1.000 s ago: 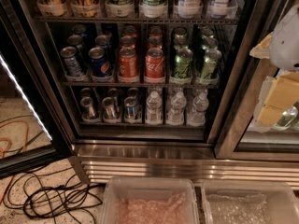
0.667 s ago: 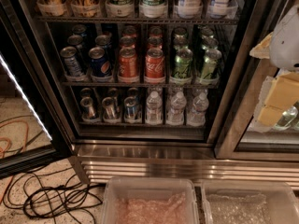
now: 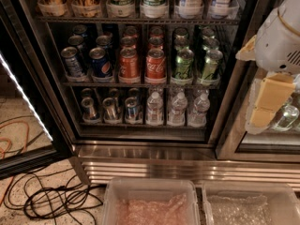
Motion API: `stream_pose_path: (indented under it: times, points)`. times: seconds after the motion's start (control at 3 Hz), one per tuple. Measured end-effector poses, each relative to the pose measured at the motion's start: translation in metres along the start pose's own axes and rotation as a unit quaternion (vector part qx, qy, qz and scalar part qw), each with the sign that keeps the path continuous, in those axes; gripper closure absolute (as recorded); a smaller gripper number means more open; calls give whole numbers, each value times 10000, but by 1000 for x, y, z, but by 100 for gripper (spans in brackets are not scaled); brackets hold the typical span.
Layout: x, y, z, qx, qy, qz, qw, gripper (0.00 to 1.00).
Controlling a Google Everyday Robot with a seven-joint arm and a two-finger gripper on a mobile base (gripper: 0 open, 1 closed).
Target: Pick 7up can from top shelf of fridge
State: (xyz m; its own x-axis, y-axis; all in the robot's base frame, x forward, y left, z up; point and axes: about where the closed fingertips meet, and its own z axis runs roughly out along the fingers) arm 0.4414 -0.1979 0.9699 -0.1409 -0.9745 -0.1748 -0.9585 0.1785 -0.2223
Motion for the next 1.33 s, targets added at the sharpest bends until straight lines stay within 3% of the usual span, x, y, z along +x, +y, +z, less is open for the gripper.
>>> stream_pose_path:
  times: [0.33,0.67,1.0,1.33]
  points:
    - [0,0,0,-3,1,-3,10000,0]
    - [-9,-1,6,102,-241,477,9985,0]
    - [-35,-14,20,74,-673,1220,9902,0]
    - [-54,-31,30,121,-989,1706,9803,0]
